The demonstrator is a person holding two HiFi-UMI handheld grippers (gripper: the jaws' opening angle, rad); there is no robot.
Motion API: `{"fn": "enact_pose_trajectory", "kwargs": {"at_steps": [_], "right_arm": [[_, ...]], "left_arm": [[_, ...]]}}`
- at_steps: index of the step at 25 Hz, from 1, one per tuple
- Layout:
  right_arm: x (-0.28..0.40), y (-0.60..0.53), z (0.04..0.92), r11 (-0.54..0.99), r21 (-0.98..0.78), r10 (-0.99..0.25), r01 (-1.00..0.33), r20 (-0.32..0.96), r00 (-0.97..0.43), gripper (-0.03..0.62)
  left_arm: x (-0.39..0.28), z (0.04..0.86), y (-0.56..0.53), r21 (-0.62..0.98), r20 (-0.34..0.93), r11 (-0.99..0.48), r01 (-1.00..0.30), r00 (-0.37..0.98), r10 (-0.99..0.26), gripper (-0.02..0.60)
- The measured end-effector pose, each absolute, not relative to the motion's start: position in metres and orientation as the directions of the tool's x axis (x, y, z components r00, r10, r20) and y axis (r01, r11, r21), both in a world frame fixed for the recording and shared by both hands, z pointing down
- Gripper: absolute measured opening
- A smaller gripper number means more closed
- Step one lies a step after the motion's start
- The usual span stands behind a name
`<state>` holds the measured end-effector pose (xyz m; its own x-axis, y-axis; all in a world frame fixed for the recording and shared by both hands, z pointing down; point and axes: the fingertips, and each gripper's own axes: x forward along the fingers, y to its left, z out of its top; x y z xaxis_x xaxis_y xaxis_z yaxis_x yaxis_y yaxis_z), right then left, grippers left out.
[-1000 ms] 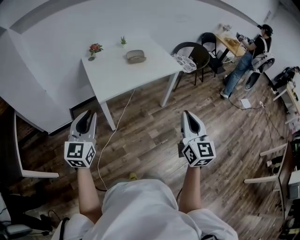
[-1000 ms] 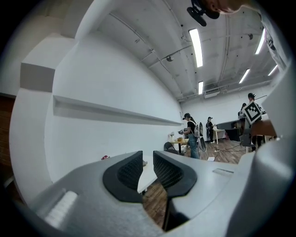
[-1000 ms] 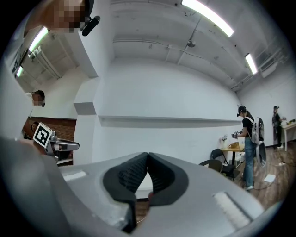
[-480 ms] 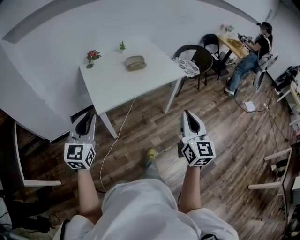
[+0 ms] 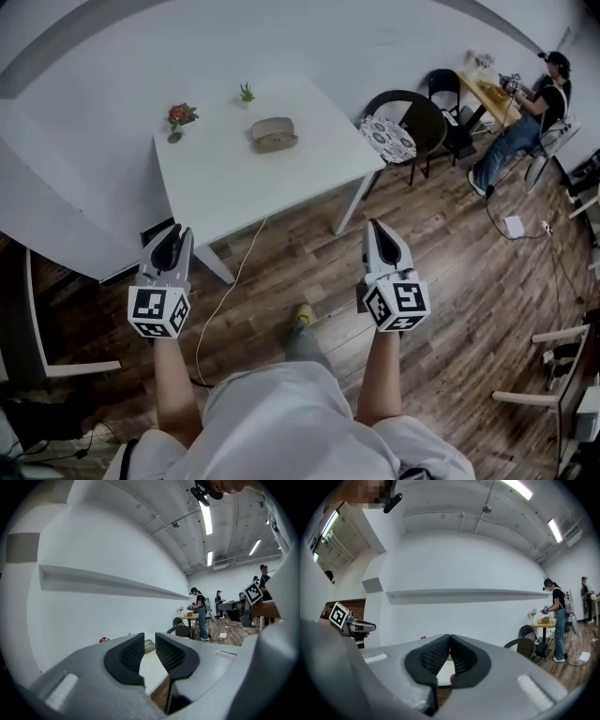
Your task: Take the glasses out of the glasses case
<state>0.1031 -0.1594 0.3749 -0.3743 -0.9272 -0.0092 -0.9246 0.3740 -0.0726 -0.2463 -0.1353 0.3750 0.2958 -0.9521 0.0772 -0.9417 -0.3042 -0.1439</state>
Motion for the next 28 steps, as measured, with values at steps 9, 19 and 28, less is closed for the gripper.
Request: {"fn": "enact_pose_trajectory", "kwargs": {"at_steps": [9, 19, 28], "right_arm": [[0.147, -0.278, 0.413, 0.381, -0.114, -0.923, -0.917, 0.013, -0.385, 0.003], [0.177, -0.39, 0.392, 0.433, -0.127, -0.898, -0.892, 0.024, -0.439, 0.003], [0.172, -0.441, 0.402, 0.451, -0.143, -0.885, -0.881, 0.053, -0.462, 0.003]], "left_arm": [[-0.194, 0.396, -0.254, -0.187, 0.135, -0.33, -0.925, 0.309, -0.942, 0.08], [-0.144, 0.378, -0.353, -0.211, 0.169, -0.325, -0.922, 0.293, -0.941, 0.084], [-0.146, 0.387, -0.404, -0.183, 0.189, -0.318, -0.93, 0.285, -0.94, 0.086]]}}
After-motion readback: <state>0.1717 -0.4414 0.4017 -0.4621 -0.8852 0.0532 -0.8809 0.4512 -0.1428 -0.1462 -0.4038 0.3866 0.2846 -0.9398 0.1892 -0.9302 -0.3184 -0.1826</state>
